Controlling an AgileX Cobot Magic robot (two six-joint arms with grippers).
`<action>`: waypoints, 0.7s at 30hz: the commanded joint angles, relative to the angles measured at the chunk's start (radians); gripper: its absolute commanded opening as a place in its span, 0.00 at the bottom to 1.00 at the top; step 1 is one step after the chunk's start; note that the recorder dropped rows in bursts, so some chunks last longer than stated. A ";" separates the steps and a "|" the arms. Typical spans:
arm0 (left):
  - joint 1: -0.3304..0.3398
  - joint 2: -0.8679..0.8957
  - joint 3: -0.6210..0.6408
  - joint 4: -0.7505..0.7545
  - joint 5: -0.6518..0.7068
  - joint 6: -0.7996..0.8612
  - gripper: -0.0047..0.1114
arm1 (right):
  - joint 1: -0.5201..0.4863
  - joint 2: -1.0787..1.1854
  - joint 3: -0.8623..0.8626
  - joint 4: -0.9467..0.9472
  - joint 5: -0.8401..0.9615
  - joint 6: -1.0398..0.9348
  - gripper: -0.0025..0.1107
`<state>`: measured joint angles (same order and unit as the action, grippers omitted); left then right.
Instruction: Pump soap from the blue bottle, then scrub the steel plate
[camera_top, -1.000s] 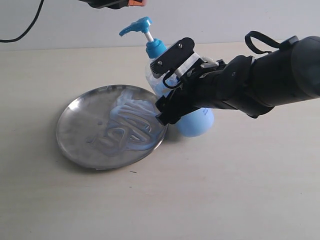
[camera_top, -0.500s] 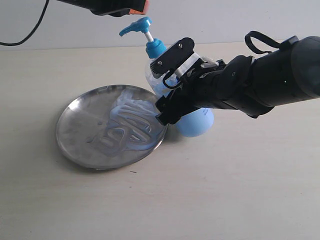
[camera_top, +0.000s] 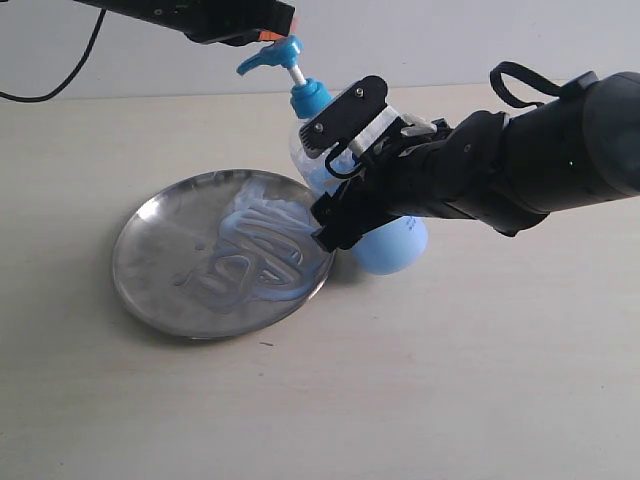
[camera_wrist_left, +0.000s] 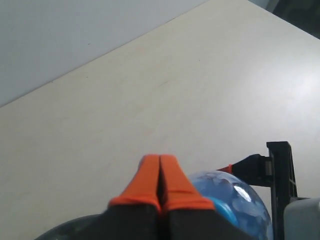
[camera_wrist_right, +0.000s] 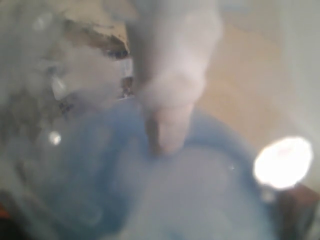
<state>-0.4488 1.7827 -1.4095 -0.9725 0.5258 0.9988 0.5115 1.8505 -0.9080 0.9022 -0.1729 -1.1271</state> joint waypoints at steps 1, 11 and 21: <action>-0.004 -0.007 -0.002 0.001 0.049 -0.008 0.04 | 0.001 0.015 0.013 0.014 0.074 0.010 0.02; -0.004 -0.053 -0.002 0.034 0.068 -0.032 0.04 | 0.001 0.015 0.013 0.014 0.074 0.010 0.02; -0.004 -0.054 -0.002 0.180 0.108 -0.142 0.04 | 0.001 0.015 0.013 0.014 0.072 0.010 0.02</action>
<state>-0.4488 1.7344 -1.4095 -0.8048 0.5815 0.8669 0.5115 1.8505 -0.9080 0.9020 -0.1729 -1.1232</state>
